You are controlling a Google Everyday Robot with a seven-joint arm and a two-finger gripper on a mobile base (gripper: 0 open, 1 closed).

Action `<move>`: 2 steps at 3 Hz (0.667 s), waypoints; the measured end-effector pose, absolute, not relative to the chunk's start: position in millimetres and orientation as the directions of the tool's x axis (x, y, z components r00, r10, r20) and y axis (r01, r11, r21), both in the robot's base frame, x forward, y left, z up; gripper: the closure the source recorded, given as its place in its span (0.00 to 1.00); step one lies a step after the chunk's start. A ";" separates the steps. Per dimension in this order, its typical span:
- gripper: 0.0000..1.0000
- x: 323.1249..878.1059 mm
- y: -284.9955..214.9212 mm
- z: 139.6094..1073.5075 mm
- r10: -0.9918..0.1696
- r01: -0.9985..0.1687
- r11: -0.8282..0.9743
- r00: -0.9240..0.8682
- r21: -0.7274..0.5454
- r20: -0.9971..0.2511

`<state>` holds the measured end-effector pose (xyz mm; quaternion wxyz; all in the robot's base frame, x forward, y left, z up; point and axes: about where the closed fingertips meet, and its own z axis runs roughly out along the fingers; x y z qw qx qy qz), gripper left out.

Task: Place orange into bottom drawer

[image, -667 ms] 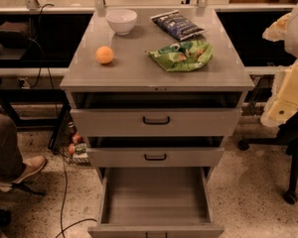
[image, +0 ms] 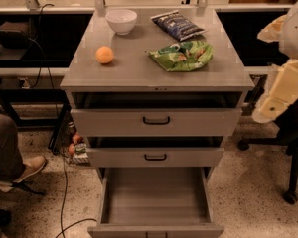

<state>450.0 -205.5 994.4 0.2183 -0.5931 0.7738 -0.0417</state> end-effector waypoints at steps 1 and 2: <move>0.00 477.5 -195.7 968.0 -0.903 -0.909 0.313 -0.195 -0.276 -0.382; 0.00 514.7 -177.4 930.7 -0.846 -0.916 0.341 -0.200 -0.213 -0.495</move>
Offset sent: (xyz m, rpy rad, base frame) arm 0.1051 0.0441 -0.0957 0.3822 0.0439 0.0215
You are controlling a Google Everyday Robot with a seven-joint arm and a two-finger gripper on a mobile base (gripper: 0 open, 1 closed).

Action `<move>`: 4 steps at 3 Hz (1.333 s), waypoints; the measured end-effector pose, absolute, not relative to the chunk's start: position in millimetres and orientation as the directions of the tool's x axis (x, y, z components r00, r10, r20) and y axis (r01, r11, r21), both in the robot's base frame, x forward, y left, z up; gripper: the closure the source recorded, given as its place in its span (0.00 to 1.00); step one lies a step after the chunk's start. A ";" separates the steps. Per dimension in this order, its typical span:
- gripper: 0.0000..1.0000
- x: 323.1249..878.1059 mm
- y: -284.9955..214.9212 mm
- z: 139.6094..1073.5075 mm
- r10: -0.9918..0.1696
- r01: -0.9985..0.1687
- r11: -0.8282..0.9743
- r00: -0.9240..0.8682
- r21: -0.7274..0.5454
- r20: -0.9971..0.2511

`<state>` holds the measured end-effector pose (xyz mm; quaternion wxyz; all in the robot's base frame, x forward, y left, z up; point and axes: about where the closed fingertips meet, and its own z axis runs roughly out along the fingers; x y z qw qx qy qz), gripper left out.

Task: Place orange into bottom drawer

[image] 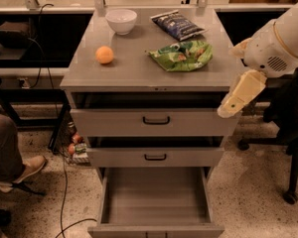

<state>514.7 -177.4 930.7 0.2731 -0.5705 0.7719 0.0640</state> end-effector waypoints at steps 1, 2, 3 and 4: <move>0.00 516.5 -176.4 930.4 -0.844 -0.914 0.343 -0.199 -0.216 -0.499; 0.00 530.6 -168.6 928.2 -0.827 -0.901 0.361 -0.190 -0.241 -0.530; 0.00 571.1 -145.3 934.5 -0.779 -0.881 0.374 -0.128 -0.291 -0.613; 0.00 627.0 -107.4 948.6 -0.677 -0.868 0.410 -0.084 -0.281 -0.731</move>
Offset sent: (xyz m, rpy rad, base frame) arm 0.0354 0.0154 -0.0053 0.0725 -0.0940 -0.0373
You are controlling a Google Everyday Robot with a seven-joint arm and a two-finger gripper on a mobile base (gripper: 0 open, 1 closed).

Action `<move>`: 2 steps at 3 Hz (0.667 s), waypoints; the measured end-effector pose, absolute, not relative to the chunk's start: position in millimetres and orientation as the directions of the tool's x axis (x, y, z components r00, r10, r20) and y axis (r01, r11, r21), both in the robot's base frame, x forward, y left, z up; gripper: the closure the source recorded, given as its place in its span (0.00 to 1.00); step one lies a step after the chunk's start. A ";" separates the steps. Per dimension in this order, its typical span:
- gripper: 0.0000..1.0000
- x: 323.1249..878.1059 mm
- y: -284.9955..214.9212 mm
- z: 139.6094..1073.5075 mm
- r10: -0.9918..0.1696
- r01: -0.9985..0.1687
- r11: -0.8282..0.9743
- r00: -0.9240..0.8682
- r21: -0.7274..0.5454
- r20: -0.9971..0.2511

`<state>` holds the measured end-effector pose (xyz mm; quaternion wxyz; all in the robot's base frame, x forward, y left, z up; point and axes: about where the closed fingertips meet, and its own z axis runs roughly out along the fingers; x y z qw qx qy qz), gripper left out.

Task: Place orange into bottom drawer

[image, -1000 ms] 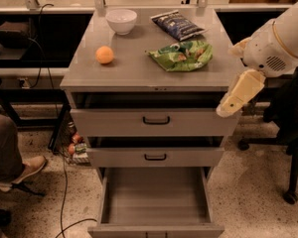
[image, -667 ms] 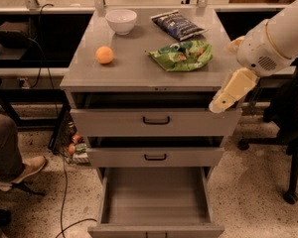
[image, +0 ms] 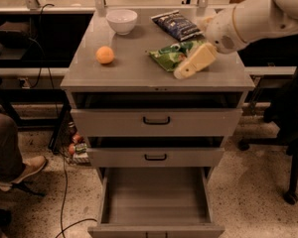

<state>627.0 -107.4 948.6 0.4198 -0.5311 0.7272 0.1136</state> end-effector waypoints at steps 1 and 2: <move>0.00 654.8 -83.9 958.6 -0.613 -0.872 0.420 -0.069 -0.251 -0.787; 0.00 678.6 -44.8 969.1 -0.580 -0.901 0.366 -0.027 -0.231 -0.814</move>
Offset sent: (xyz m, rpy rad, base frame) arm 0.0720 0.0967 0.0266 0.1705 0.0169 0.1581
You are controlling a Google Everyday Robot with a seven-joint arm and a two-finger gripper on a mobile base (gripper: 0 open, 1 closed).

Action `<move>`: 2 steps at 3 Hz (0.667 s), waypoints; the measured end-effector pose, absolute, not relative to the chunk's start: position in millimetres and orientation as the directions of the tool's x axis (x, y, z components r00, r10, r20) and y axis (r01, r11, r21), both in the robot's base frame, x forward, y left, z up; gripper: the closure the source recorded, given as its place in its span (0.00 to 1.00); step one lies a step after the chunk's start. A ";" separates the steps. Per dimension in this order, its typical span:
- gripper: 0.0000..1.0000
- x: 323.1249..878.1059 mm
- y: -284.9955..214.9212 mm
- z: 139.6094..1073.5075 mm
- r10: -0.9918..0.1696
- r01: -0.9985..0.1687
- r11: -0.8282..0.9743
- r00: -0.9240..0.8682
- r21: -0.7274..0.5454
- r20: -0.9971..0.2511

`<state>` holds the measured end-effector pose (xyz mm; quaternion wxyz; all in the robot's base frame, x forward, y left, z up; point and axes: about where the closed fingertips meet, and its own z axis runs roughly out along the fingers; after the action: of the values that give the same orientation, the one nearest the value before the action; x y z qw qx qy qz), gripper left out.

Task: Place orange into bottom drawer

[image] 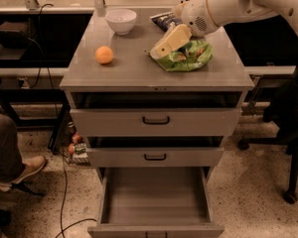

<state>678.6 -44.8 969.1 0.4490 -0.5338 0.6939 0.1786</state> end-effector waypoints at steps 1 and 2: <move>0.00 678.6 -44.7 969.0 -0.580 -0.901 0.366 -0.027 -0.231 -0.814; 0.00 682.9 -28.0 962.7 -0.572 -0.898 0.372 -0.022 -0.235 -0.820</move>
Offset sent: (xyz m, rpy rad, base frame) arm 0.0138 0.0461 -0.0173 0.0333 -0.0298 -0.0207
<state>682.9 -28.0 962.7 0.4549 -0.5310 0.6920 0.1794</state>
